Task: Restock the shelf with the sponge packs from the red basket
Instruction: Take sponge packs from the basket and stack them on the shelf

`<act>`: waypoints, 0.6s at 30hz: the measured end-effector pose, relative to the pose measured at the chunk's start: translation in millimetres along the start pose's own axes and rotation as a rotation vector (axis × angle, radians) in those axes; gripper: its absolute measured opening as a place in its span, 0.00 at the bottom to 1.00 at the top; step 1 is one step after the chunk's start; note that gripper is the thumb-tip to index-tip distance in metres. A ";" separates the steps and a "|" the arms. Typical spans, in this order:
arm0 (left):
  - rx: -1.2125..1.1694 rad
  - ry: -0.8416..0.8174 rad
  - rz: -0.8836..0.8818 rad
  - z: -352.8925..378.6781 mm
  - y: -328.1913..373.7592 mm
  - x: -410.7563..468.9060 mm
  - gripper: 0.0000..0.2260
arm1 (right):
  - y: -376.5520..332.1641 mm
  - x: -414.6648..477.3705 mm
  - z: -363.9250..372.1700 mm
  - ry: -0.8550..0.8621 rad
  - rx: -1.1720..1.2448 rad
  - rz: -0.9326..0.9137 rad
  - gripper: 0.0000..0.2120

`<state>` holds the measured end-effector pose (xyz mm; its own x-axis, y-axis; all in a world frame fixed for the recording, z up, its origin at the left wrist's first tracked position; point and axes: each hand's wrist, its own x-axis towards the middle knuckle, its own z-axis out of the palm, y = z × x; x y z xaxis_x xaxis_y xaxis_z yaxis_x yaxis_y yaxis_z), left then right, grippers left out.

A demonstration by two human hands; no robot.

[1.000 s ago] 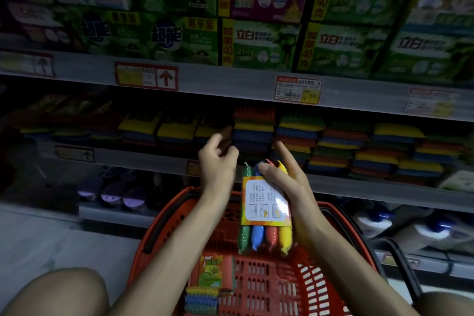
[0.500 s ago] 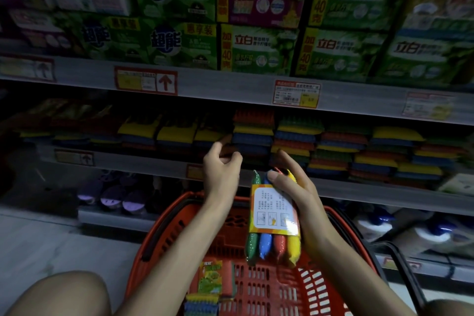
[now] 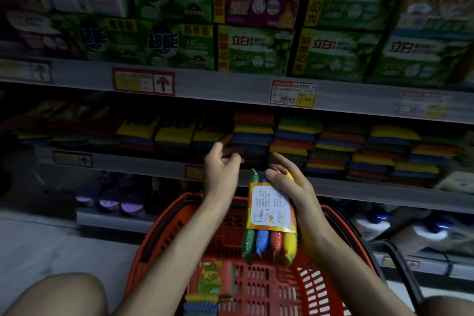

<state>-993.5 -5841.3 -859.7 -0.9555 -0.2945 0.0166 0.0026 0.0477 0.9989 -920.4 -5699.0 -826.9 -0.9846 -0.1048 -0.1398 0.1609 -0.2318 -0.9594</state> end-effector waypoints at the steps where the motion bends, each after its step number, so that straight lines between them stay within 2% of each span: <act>1: 0.003 -0.004 -0.010 -0.4 -0.7 0.4 0.07 | -0.3 0.2 -0.8 -0.002 -0.004 0.011 0.28; 5: 0.005 -0.027 -0.060 -7.0 4.3 -5.2 0.18 | -3.3 -2.0 -2.9 -0.019 -0.060 0.034 0.20; 10: 0.010 -0.098 -0.072 -33.6 22.0 -35.0 0.12 | -3.0 -4.9 -6.5 0.048 -0.081 0.048 0.12; 14: 0.084 -0.256 -0.199 -59.1 32.8 -73.9 0.08 | 0.1 -7.1 -7.6 0.169 -0.067 0.037 0.13; 18: 0.136 -0.523 -0.307 -71.0 34.5 -97.3 0.22 | 4.3 -8.8 -6.8 0.252 -0.032 0.002 0.14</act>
<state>-879.4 -5878.8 -823.6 -0.9248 0.1910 -0.3289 -0.2997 0.1665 0.9394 -911.5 -5692.5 -831.4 -0.9709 0.1403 -0.1943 0.1643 -0.2003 -0.9659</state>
